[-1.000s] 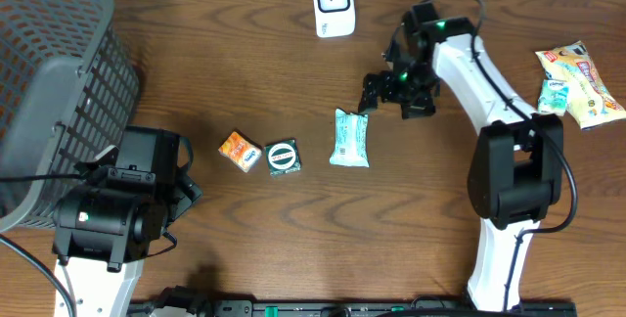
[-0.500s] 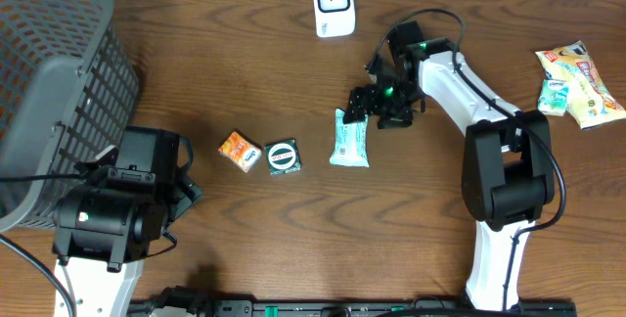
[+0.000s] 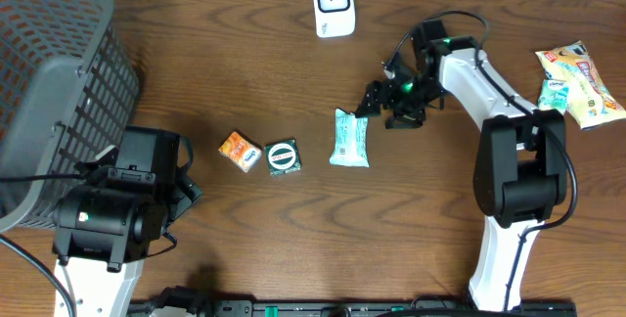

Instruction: Scan the item barcode

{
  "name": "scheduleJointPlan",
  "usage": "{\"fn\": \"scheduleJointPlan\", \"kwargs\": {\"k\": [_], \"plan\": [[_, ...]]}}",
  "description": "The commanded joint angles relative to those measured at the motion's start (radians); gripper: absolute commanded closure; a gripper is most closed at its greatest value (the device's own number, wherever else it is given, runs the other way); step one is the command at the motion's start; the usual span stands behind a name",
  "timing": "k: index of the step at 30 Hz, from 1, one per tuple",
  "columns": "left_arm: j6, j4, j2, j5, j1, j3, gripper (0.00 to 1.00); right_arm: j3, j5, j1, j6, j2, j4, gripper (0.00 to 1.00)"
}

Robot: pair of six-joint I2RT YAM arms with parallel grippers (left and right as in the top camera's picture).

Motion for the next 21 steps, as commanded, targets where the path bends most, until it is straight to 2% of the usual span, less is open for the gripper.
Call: {"fn": "scheduleJointPlan", "kwargs": {"k": [1,13,18,21], "plan": [[-0.010,-0.003,-0.005,-0.016,0.004,0.019,0.03,-0.005,-0.028,0.005,-0.026,-0.056,-0.014,0.21],[-0.010,-0.003,-0.005,-0.016,0.004,0.019,0.02,-0.037,0.156,0.048,-0.014,-0.214,-0.085,0.18],[-0.009,-0.003,-0.005,-0.016,0.004,0.019,0.02,-0.186,0.155,0.063,0.029,-0.289,0.038,0.16],[-0.009,-0.003,-0.005,-0.016,0.004,0.019,0.02,-0.278,0.154,0.062,0.046,-0.330,0.148,0.05]]}}
